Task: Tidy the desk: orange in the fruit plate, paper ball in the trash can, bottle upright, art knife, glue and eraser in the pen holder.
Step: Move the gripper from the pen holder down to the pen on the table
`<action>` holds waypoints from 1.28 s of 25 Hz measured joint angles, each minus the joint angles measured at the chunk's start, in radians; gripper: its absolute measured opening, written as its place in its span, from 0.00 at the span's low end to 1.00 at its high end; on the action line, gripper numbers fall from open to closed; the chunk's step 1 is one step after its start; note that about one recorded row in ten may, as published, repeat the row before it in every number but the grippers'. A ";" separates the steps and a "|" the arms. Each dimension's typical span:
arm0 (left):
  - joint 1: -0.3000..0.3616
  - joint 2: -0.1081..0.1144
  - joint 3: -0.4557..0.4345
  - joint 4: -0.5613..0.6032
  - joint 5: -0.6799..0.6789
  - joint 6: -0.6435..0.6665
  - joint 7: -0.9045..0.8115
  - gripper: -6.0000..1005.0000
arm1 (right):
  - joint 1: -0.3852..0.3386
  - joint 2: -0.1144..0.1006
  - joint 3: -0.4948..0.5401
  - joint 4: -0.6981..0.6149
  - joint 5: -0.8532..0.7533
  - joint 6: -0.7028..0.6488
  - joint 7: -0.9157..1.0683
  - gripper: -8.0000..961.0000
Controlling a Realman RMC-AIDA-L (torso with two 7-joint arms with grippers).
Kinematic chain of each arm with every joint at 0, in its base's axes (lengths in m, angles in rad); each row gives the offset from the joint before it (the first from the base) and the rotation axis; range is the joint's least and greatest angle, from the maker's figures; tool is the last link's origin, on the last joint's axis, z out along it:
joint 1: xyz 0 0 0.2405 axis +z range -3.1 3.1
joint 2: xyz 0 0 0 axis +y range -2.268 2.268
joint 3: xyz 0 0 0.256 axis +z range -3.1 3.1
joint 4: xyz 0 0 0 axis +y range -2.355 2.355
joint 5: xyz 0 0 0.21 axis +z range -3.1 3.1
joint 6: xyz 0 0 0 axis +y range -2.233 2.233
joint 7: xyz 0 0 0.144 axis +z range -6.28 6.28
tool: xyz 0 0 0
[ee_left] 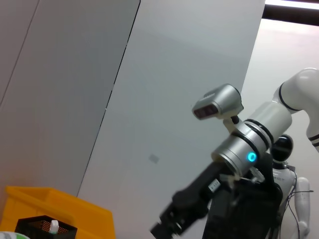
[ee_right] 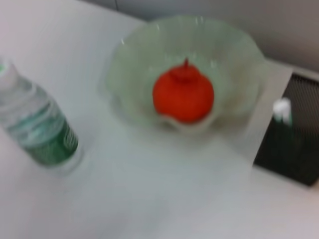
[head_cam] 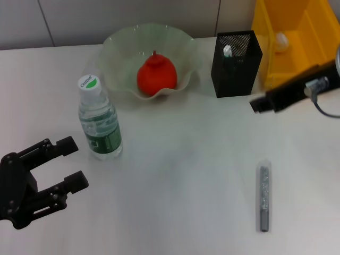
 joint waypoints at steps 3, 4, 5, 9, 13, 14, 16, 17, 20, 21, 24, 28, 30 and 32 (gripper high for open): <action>0.000 0.000 0.000 0.000 0.004 -0.004 0.000 0.74 | -0.008 0.006 -0.003 -0.002 0.004 -0.059 0.011 0.33; 0.000 0.001 0.000 -0.001 0.004 -0.006 0.000 0.74 | -0.014 0.007 -0.003 0.002 0.020 -0.069 0.012 0.33; 0.000 0.001 -0.001 -0.001 0.004 -0.007 0.000 0.74 | -0.020 0.008 -0.003 0.009 0.040 -0.075 0.013 0.32; 0.001 0.001 -0.013 -0.002 0.006 -0.011 0.012 0.74 | -0.031 0.007 0.004 0.053 0.123 -0.079 0.013 0.31; 0.000 -0.001 -0.017 -0.002 0.007 -0.011 0.019 0.74 | -0.002 0.003 0.015 0.071 0.084 -0.086 0.013 0.30; 0.000 -0.001 -0.017 -0.002 0.007 -0.011 0.019 0.74 | -0.002 0.003 0.015 0.071 0.084 -0.086 0.013 0.30; 0.000 -0.001 -0.019 -0.002 0.006 -0.011 0.020 0.74 | 0.011 0.003 0.023 0.081 0.054 -0.092 0.013 0.29; 0.000 -0.001 -0.019 -0.002 0.006 -0.011 0.020 0.74 | 0.019 0.003 0.029 0.090 0.045 -0.099 0.013 0.29; 0.000 -0.001 -0.023 -0.002 0.005 -0.011 0.020 0.74 | 0.049 0.003 0.073 0.145 0.030 -0.147 0.013 0.27; 0.000 -0.001 -0.023 -0.002 0.005 -0.011 0.020 0.74 | 0.049 0.003 0.073 0.145 0.030 -0.147 0.013 0.28; -0.002 -0.001 -0.042 -0.002 0.003 -0.011 0.020 0.74 | 0.062 0.006 0.083 0.184 -0.017 -0.174 0.013 0.30; -0.011 0.000 -0.051 -0.003 0.003 -0.019 0.024 0.74 | 0.071 0.007 0.070 0.217 -0.132 -0.170 0.014 0.36; -0.012 0.000 -0.051 -0.004 0.003 -0.021 0.024 0.74 | 0.078 0.007 0.069 0.252 -0.153 -0.169 0.017 0.38; -0.012 0.000 -0.051 -0.004 0.003 -0.021 0.024 0.74 | 0.078 0.007 0.069 0.265 -0.153 -0.165 0.017 0.37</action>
